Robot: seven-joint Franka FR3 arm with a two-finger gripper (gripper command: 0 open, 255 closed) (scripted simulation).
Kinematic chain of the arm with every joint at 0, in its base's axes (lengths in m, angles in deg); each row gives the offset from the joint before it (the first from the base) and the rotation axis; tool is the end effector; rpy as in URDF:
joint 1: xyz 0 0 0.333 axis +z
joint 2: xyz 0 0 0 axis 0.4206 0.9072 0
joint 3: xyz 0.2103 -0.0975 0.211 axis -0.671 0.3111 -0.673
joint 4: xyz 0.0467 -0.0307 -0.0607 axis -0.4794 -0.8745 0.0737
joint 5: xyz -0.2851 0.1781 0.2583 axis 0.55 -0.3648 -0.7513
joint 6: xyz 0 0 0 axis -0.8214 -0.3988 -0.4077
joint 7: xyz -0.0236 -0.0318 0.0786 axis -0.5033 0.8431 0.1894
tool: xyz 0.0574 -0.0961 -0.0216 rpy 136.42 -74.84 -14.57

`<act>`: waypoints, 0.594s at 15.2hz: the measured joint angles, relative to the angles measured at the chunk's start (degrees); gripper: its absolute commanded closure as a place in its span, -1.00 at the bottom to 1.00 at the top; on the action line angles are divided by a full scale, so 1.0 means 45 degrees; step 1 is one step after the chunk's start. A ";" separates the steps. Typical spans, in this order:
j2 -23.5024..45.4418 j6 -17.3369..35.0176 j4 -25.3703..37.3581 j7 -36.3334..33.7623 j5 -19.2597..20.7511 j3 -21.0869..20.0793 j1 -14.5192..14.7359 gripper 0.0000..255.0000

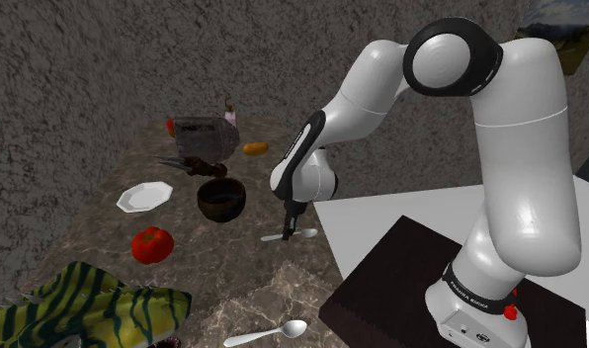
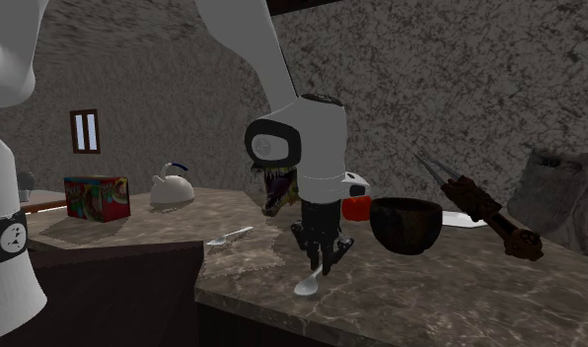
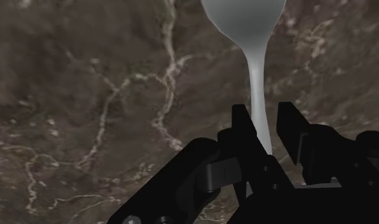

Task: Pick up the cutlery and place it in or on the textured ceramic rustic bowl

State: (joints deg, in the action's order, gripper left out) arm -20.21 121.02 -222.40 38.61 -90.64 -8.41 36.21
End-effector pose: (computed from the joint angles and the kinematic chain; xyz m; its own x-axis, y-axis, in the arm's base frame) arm 0.5020 0.0879 0.0911 0.7209 0.6565 0.2221 0.6885 -0.7151 -0.1210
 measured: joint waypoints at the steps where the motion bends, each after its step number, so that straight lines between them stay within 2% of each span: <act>1: 0.0000 0.0000 0.0000 0.0000 0.0000 0.0000 0.0000 1.00; 9: -0.1327 -0.0831 -0.0495 -0.1067 0.0996 0.0753 0.0576 1.00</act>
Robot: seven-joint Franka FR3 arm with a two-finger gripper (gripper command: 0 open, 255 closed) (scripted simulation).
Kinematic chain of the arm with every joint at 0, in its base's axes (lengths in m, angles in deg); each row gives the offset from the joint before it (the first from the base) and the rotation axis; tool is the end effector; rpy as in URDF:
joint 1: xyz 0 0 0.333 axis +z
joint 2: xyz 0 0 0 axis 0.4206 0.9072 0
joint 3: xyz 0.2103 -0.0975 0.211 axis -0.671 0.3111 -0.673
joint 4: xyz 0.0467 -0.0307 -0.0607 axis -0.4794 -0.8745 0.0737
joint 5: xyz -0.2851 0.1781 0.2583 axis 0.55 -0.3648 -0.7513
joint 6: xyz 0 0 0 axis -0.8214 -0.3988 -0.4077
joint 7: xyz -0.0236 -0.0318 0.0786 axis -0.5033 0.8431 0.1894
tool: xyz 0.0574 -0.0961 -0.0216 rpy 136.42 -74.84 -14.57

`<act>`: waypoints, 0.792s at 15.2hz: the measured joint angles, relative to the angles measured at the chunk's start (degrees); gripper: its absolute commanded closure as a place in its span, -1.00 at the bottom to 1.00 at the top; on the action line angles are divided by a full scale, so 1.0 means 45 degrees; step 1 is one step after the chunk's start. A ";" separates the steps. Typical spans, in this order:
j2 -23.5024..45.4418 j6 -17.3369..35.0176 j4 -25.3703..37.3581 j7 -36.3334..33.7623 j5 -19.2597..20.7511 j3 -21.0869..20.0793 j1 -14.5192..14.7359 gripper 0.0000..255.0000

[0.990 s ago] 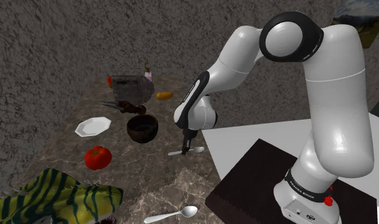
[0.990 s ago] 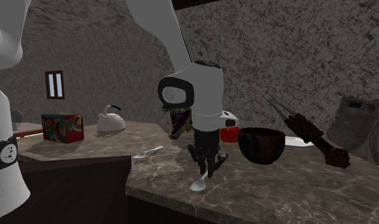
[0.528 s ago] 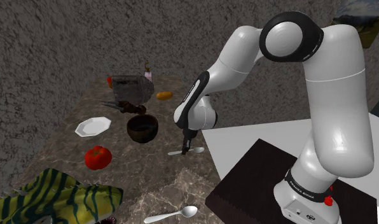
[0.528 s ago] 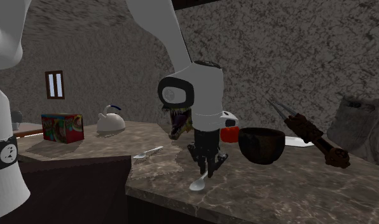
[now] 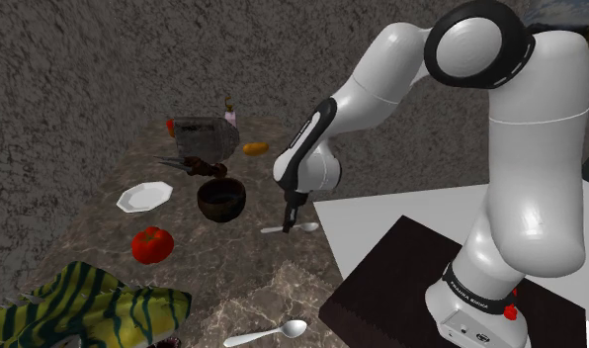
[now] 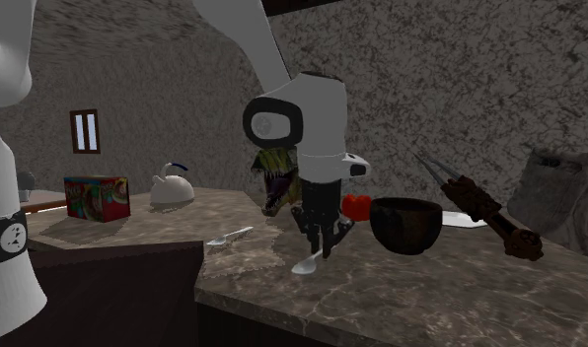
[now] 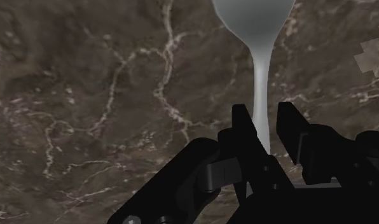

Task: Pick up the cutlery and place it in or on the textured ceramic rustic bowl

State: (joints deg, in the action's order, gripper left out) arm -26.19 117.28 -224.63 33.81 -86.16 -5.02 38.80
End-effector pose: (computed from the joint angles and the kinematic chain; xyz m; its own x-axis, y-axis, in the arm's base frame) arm 0.5044 0.0872 0.1288 0.7207 0.6565 0.2226 0.6886 -0.7151 -0.1205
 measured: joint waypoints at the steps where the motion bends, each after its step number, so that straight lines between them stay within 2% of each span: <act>1: -0.0202 -0.0122 -0.0071 -0.0171 0.0160 0.0103 0.0083 1.00; 12: -0.2104 -0.1466 -0.0509 -0.1883 0.1937 0.1002 0.0675 1.00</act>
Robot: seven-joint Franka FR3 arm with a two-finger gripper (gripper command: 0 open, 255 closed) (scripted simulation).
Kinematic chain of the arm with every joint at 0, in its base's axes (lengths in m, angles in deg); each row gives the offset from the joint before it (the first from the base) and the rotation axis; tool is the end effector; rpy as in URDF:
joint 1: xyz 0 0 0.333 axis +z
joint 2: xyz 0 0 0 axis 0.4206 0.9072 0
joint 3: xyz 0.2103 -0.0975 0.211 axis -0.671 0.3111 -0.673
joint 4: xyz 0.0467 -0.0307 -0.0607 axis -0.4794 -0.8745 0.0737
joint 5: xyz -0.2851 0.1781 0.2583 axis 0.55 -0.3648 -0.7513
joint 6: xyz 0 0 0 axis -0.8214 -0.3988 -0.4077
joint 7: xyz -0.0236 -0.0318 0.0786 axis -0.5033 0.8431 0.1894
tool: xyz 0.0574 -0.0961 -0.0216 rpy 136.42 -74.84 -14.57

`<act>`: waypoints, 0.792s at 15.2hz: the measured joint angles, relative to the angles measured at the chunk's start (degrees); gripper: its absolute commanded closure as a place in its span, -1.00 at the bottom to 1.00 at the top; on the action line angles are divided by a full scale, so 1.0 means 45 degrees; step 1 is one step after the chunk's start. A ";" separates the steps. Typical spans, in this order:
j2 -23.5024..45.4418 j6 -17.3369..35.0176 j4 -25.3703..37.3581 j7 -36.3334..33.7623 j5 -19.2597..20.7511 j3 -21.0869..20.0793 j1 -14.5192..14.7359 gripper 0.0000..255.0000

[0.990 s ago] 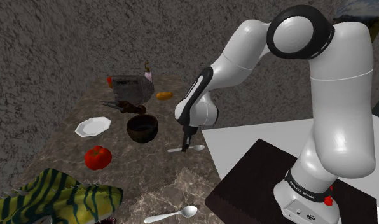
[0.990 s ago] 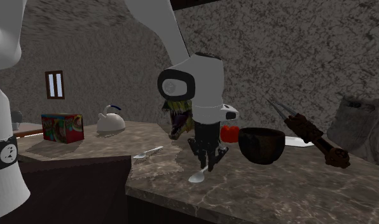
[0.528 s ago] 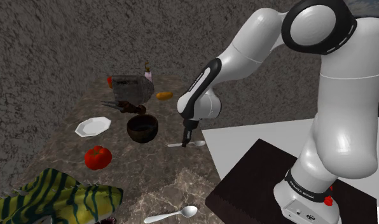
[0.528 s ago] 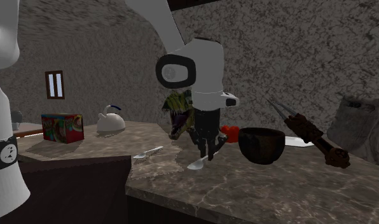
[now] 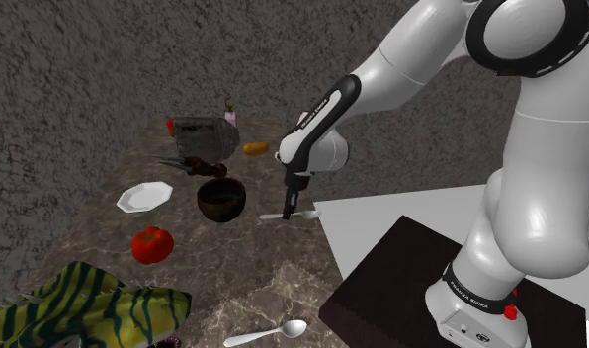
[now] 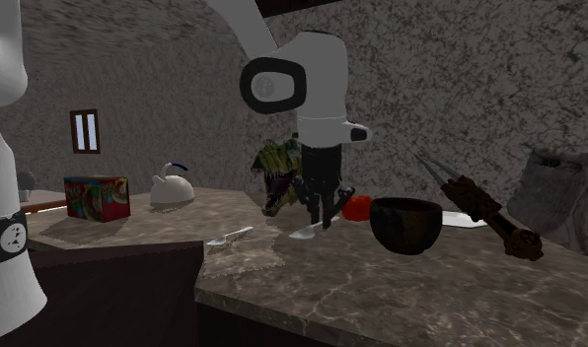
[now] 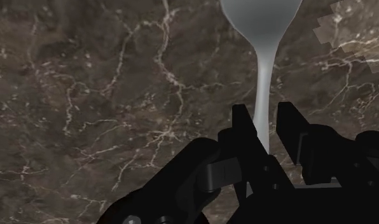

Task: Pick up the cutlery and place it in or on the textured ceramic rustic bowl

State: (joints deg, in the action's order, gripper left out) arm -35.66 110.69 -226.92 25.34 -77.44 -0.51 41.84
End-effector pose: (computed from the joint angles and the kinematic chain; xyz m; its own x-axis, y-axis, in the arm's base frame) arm 0.5080 0.0878 0.1926 0.7207 0.6564 0.2229 0.6886 -0.7150 -0.1208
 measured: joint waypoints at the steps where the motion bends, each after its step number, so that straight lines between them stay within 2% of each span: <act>1: -0.0175 -0.0145 -0.0018 -0.0145 0.0176 0.0073 0.0024 1.00; 12: -0.1925 -0.1695 -0.0028 -0.1696 0.1846 0.0518 0.0194 1.00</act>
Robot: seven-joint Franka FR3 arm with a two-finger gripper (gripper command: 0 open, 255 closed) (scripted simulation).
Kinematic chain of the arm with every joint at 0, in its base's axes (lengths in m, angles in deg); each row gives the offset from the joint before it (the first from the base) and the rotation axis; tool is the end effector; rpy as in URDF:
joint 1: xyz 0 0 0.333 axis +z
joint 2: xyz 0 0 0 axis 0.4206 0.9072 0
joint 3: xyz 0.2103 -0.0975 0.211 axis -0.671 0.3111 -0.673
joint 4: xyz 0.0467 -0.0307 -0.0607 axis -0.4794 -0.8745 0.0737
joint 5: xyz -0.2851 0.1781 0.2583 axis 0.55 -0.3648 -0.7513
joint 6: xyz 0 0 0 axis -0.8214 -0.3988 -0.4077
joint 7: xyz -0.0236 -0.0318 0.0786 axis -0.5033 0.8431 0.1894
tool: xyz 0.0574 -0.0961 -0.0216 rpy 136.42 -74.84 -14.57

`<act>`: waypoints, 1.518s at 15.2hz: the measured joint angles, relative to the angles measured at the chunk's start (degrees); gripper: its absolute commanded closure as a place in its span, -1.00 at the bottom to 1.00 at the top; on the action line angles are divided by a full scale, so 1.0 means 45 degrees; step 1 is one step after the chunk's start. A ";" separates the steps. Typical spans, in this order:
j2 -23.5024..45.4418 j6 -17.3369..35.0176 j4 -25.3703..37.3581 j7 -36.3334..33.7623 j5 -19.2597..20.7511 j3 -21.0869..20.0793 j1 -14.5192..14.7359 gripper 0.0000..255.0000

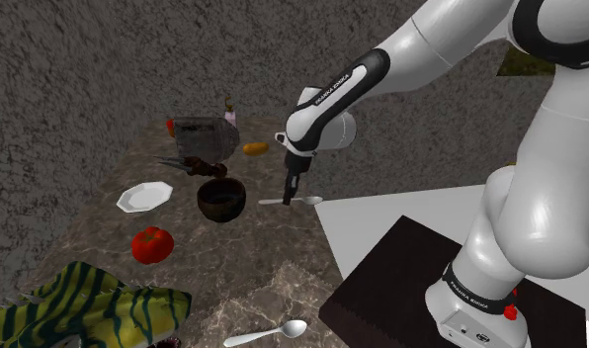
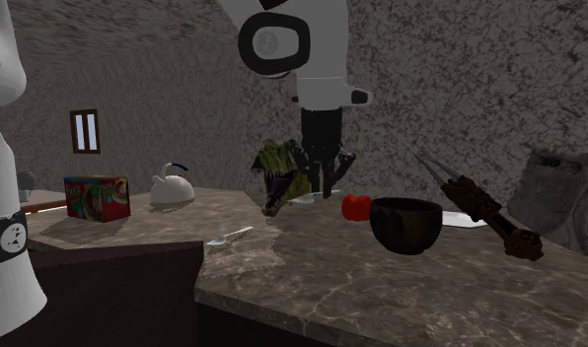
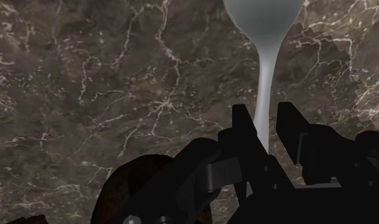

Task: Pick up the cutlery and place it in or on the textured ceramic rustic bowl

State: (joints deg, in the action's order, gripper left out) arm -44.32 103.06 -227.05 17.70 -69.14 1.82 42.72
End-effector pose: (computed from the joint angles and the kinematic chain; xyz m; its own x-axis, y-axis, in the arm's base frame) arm 0.5118 0.0883 0.2588 0.7208 0.6564 0.2228 0.6886 -0.7150 -0.1209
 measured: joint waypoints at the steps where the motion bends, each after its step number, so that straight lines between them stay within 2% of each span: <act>1: -0.0143 -0.0185 0.0058 -0.0131 0.0146 0.0028 -0.0008 1.00; 5: -0.0619 -0.0735 0.0189 -0.0557 0.0576 0.0072 -0.0015 1.00; 9: 0.0495 -0.1294 0.1874 -0.0862 0.0642 0.0020 0.0028 1.00; 17: 0.4015 -0.2805 0.6986 -0.1722 0.0750 -0.0148 0.0104 1.00; 23: 0.7061 -0.4654 1.1968 -0.2530 0.0979 -0.0219 -0.0025 1.00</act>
State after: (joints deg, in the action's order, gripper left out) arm -12.55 82.11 -173.19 6.32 -64.73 0.84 42.61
